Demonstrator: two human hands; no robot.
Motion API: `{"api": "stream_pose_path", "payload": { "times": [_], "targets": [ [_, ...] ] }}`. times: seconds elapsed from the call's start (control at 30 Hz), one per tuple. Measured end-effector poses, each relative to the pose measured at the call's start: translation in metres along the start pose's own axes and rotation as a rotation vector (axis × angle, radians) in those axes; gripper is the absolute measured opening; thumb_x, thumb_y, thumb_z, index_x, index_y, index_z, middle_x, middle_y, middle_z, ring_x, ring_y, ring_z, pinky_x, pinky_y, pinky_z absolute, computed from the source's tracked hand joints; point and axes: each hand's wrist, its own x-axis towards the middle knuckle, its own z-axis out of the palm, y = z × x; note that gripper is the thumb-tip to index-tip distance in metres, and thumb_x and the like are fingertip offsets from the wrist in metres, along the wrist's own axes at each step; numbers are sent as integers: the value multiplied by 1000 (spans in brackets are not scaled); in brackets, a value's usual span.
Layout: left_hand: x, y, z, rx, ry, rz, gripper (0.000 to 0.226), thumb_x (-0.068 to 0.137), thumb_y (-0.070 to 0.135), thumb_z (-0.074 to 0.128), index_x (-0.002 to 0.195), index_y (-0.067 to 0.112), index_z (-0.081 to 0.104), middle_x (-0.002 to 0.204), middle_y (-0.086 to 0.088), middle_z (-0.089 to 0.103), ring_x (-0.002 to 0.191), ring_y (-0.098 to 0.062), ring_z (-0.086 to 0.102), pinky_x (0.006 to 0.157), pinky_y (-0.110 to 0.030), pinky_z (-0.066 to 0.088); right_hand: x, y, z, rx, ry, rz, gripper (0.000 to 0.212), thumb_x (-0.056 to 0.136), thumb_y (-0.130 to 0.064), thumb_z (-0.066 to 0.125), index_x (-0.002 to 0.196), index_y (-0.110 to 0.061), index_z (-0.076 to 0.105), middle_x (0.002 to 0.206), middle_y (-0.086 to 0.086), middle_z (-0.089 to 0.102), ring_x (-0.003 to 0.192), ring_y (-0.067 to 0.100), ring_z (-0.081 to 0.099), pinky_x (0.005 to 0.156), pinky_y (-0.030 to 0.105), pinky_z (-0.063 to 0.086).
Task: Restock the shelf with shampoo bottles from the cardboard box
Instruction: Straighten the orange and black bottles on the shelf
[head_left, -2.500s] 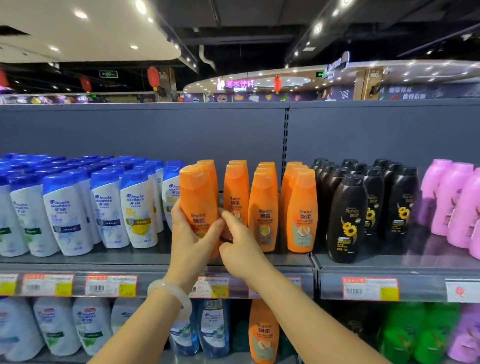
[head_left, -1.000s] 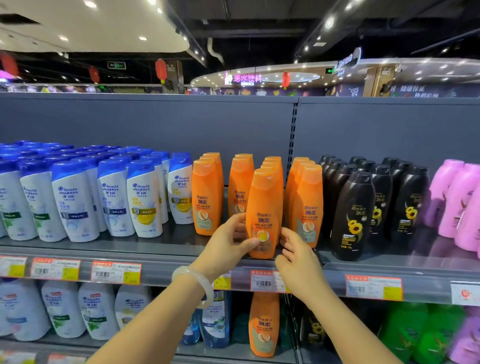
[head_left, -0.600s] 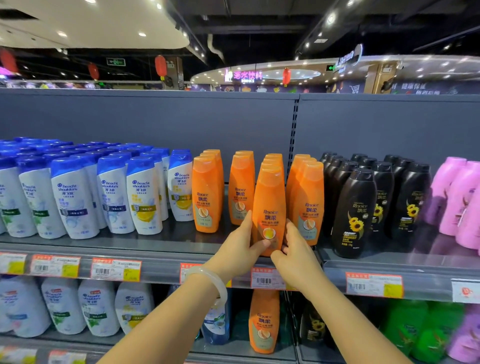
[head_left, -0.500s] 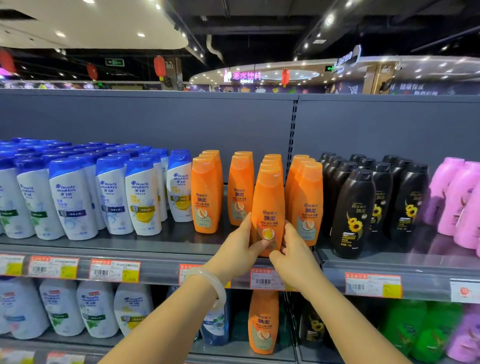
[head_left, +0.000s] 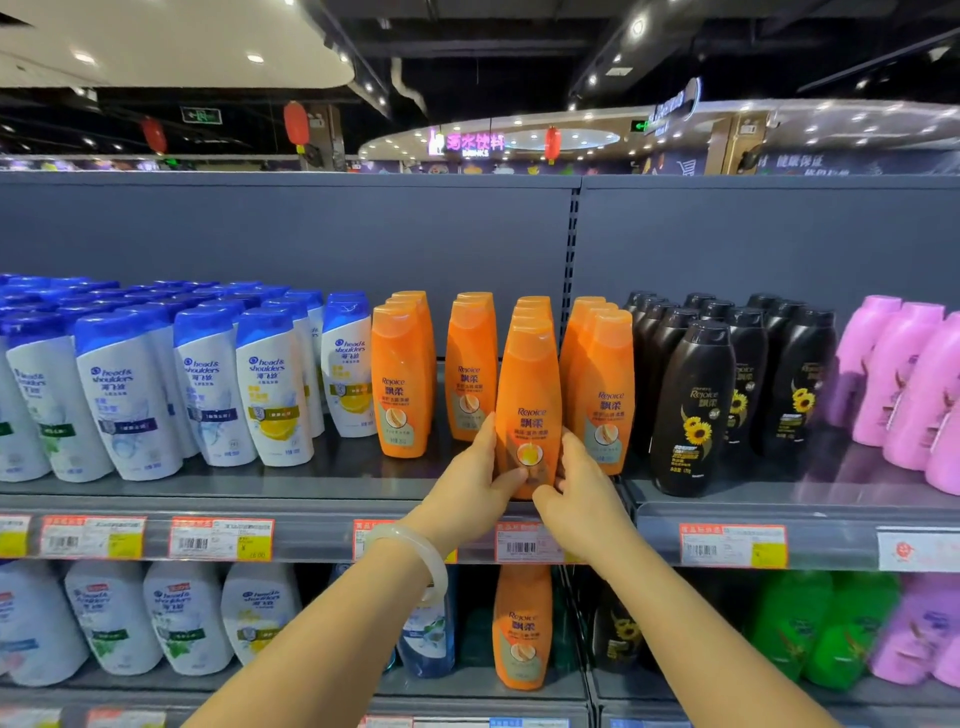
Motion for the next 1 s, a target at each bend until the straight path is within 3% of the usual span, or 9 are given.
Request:
{"api": "stream_pose_path", "payload": {
  "times": [0.13,0.23,0.3,0.37,0.47,0.67,0.83,0.93,1.0],
  "targets": [
    [-5,-2,1,20,31,21,93,88,18,61,148,18,-9,143,3,43,131,-11,42,110,-34,36,-4,2,-5,47,32,5,66,87,-5,48,146,-21,21,144,4,40,132,25,42,109,43,37],
    [-26,1,9,10,305,155,85,84,17,66,147,15,10,148,4,30,136,-4,29,111,-18,26,-19,6,-16,91,117,-26,64,86,3,43,145,-14,25,147,9,37,135,21,38,113,37,33],
    [-45,4,25,-22,490,265,64,85,17,65,139,12,31,136,1,41,127,-5,39,105,-11,31,-32,10,-24,122,169,-62,58,85,9,42,140,-10,36,142,9,43,131,18,42,110,29,35],
    [-61,6,47,-6,520,356,40,86,18,61,122,9,47,117,-4,52,110,-7,49,94,-10,37,-44,18,-30,131,202,-76,49,84,10,43,130,-9,47,132,8,52,124,16,49,101,23,41],
    [-76,-1,92,115,224,328,34,86,24,58,114,5,54,109,-9,55,102,-14,51,85,-14,37,-62,44,-36,117,198,-43,40,83,9,43,118,-7,56,112,1,57,107,12,55,86,13,44],
    [-100,-33,183,372,-551,-102,62,88,26,61,140,9,30,145,-12,33,131,-26,35,100,-32,34,-104,147,-50,-140,8,316,36,86,-4,50,122,-9,56,126,10,58,113,23,57,99,36,46],
    [-118,-41,249,386,-776,-203,63,90,27,58,142,8,28,145,-14,35,128,-28,42,98,-31,38,-169,250,-67,-300,-271,649,34,92,-15,52,125,-9,52,135,13,50,118,25,51,98,33,42],
    [-127,-33,298,390,-853,-218,63,90,28,57,141,7,28,144,-14,37,130,-27,41,99,-31,38,-214,297,-88,-374,-309,742,26,90,-13,52,109,3,59,122,20,58,106,27,56,90,31,43],
    [-134,-24,333,402,-884,-240,63,90,30,57,141,9,29,143,-12,39,128,-27,43,99,-32,39,-242,326,-107,-372,-342,812,15,90,-14,51,93,-5,62,100,12,60,95,24,56,84,29,43]
  ]
}}
